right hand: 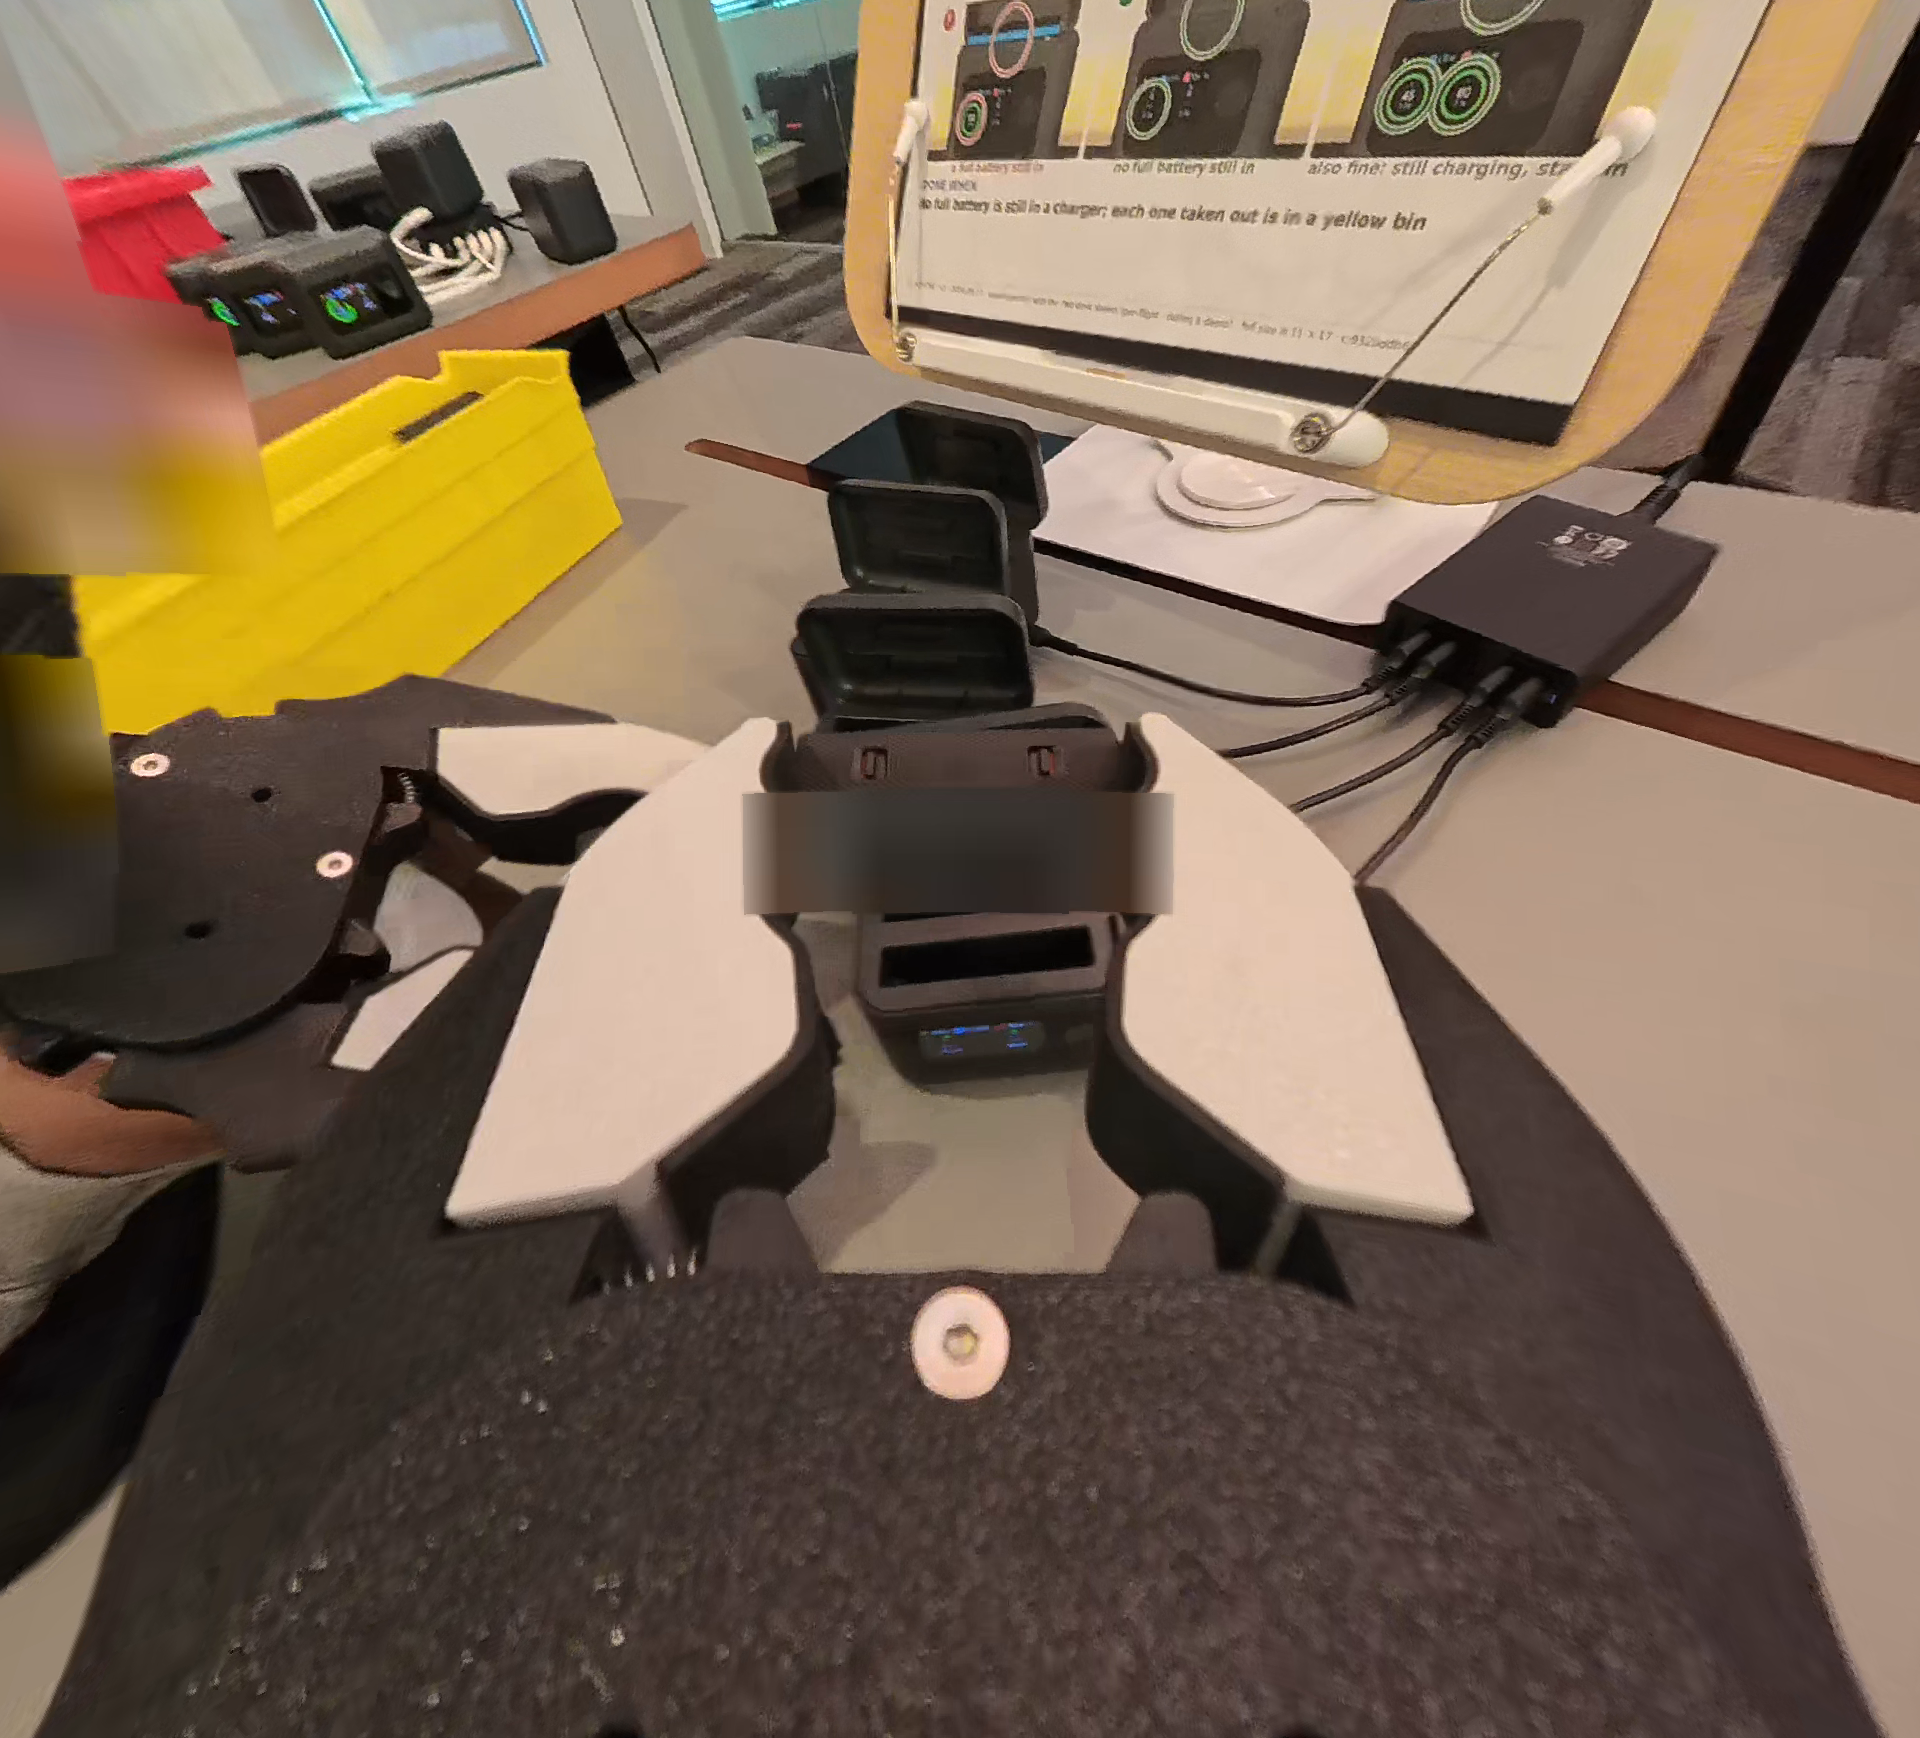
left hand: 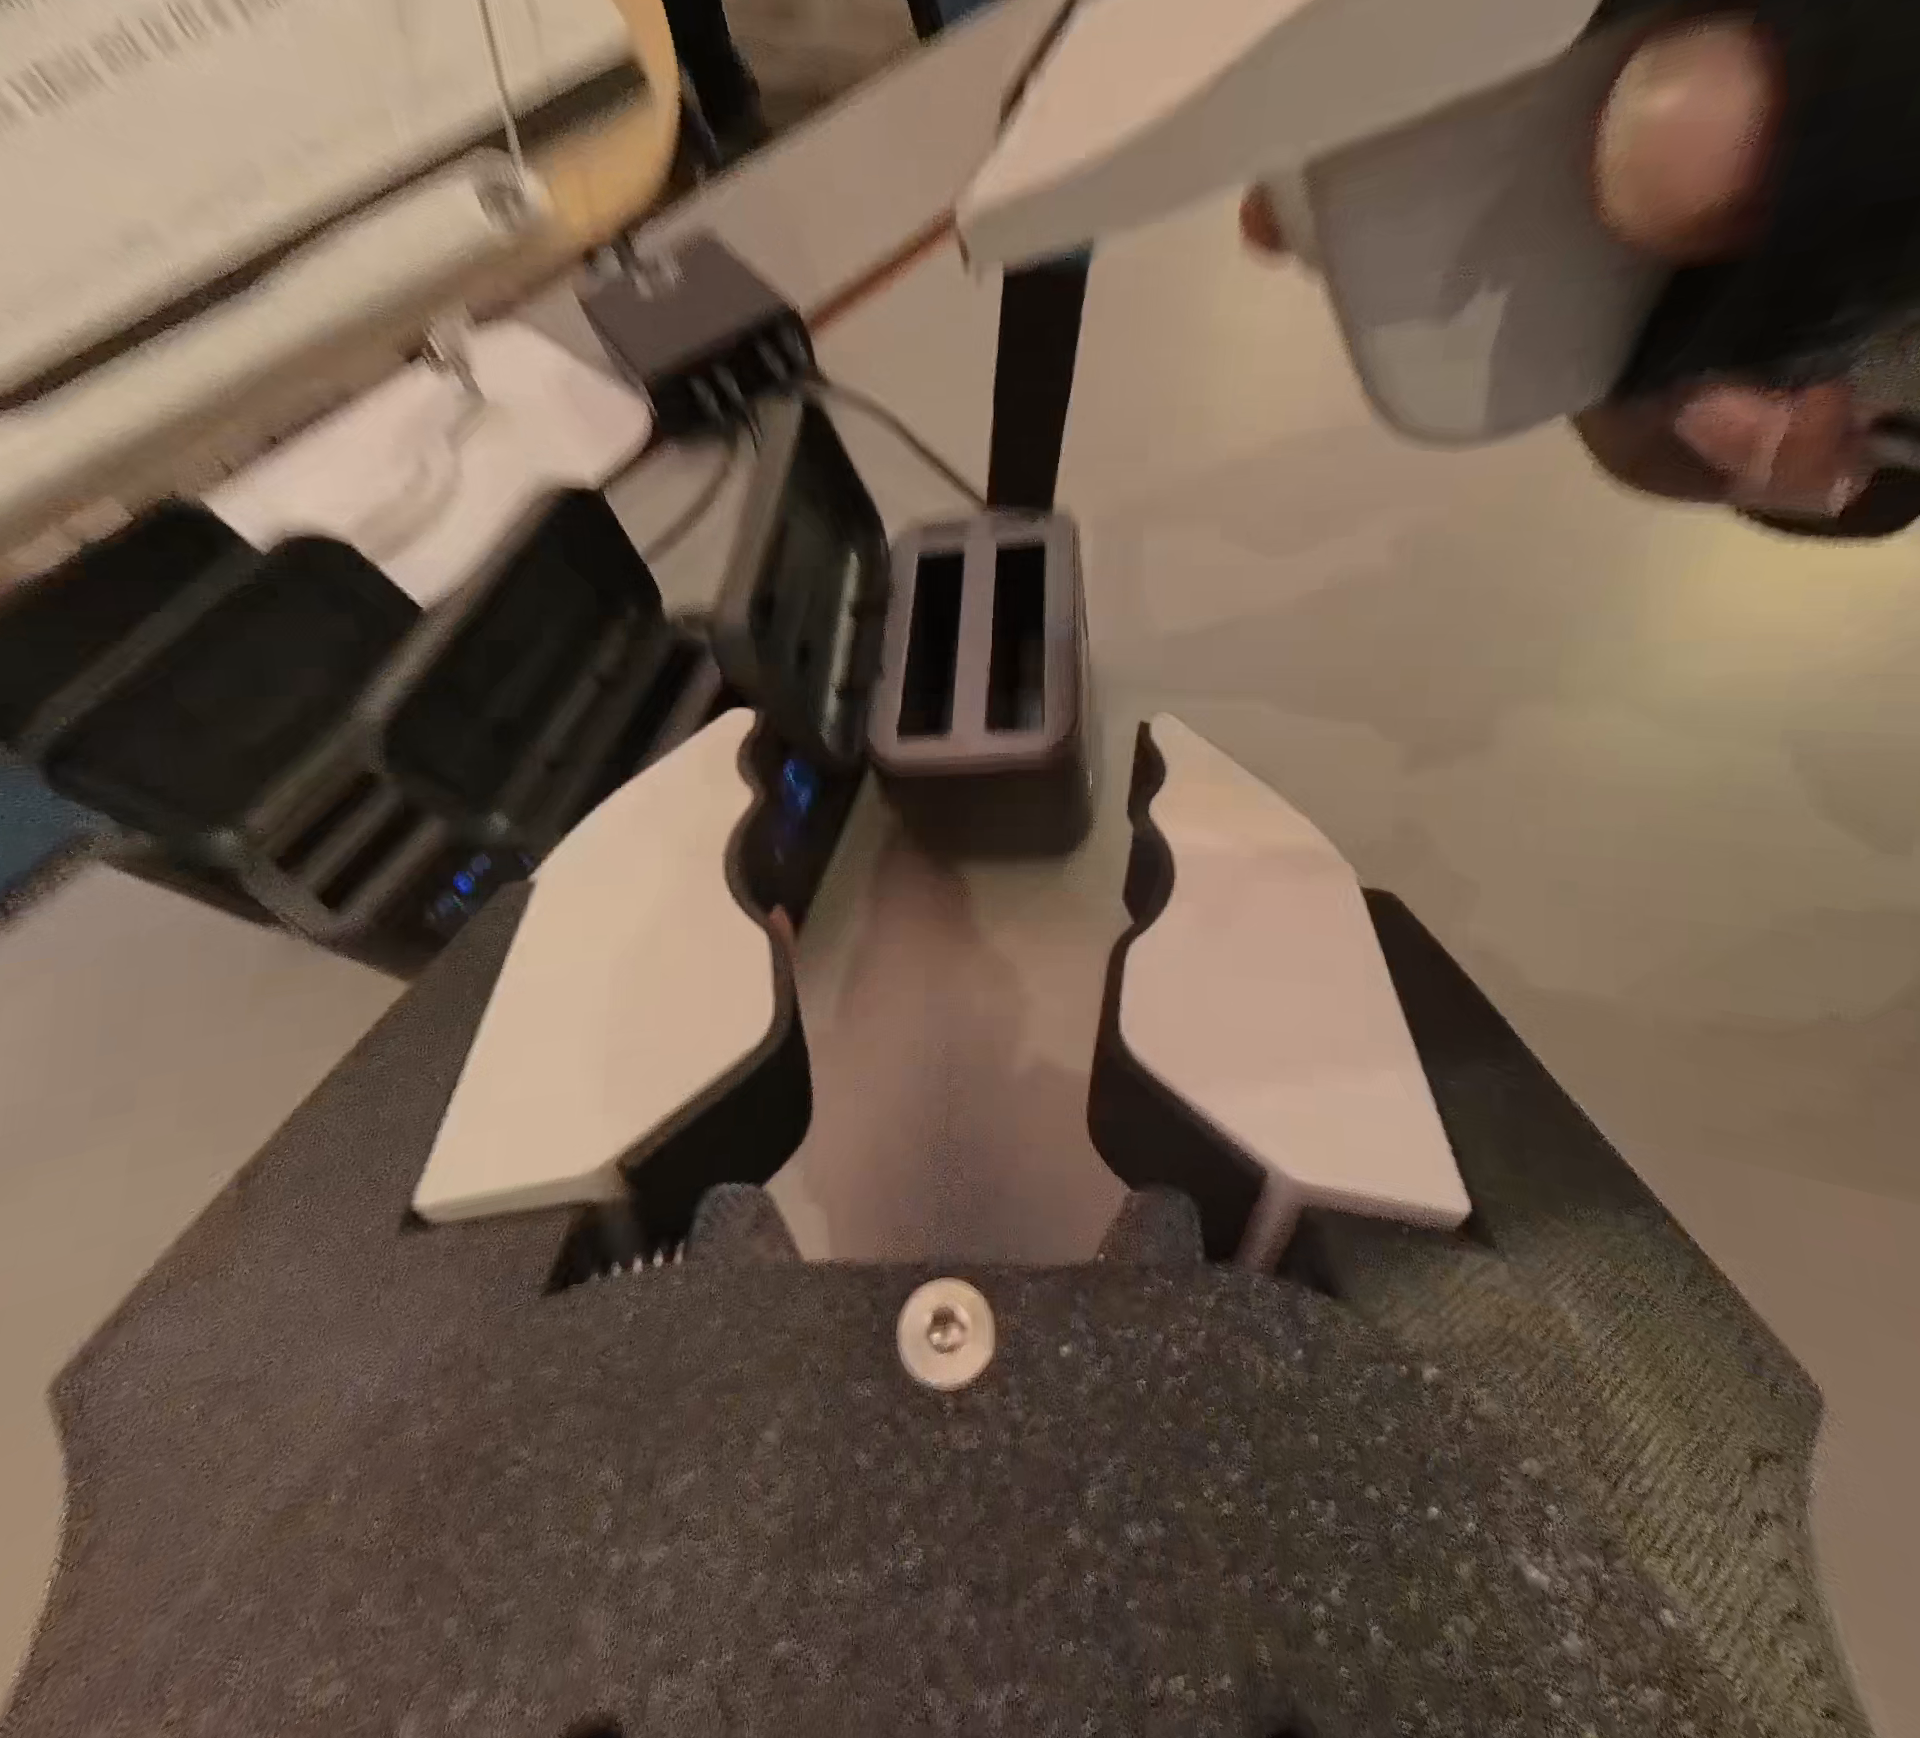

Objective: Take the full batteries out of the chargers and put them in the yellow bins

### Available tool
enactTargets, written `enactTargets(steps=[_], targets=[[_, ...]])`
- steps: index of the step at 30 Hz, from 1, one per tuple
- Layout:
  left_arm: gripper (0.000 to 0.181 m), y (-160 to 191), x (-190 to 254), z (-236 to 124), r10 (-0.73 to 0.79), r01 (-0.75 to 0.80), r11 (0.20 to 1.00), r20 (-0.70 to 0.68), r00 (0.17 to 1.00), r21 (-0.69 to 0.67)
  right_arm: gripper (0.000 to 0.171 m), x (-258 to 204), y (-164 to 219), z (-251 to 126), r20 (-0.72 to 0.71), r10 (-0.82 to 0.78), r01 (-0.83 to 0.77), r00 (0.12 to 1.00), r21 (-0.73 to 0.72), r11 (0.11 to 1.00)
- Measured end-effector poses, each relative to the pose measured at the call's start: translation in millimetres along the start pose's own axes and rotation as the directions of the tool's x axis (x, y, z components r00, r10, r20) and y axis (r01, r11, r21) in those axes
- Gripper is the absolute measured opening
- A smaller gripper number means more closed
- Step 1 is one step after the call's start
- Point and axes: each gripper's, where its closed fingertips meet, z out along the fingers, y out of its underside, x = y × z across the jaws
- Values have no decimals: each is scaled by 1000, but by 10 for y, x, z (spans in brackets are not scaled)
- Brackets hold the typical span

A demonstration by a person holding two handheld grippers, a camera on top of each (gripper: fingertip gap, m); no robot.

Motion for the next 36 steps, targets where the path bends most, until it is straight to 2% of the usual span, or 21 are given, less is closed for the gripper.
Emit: enactTargets(steps=[4, 7, 11, 15, 17, 19, 21, 24, 26, 29, 33, 36], targets=[[48, -408, 84, -187, 70, -77, 972, 39, 997, 221, 59, -132, -16, -141, 83, 150, -151, 985, 8, 988], [38, -565, 206, -287, 131, -139, 939, 45, 990, 314, 59, -215, -41, -248, 184, 345, -355, 920, 20, 935], [26, -675, 285, -375, 164, -173, 907, 55, 985, 384, 60, -285, -62, -350, 318, 561, -593, 764, 2, 805], [14, -703, 341, -406, 205, -214, 890, 66, 977, 402, 59, -288, -26, -385, 391, 674, -723, 627, -30, 690], [13, -692, 374, -392, 204, -205, 895, 45, 978, 397, 60, -271, -11, -391, 401, 689, -742, 604, -33, 670], [11, -694, 406, -395, 194, -182, 896, 12, 981, 404, 60, -264, -14, -403, 406, 671, -728, 620, -19, 685], [11, -704, 425, -415, 192, -170, 894, -12, 981, 415, 59, -285, -41, -427, 422, 623, -688, 659, 1, 726], [10, -725, 477, -453, 192, -144, 883, -64, 979, 447, 59, -337, -104, -490, 442, 479, -547, 759, 31, 837], [10, -734, 487, -464, 156, -89, 885, -111, 981, 456, 47, -378, -194, -578, 470, 336, -409, 816, 58, 911], [10, -744, 484, -485, 139, -58, 883, -143, 980, 465, 55, -405, -217, -654, 456, 80, -106, 886, 31, 994], [10, -758, 503, -503, 134, -41, 882, -167, 977, 470, 55, -388, -144, -733, 480, -221, 276, 849, -45, 960], [10, -753, 522, -497, 137, -41, 883, -175, 975, 467, 53, -335, -39, -747, 534, -332, 446, 778, -98, 890]])
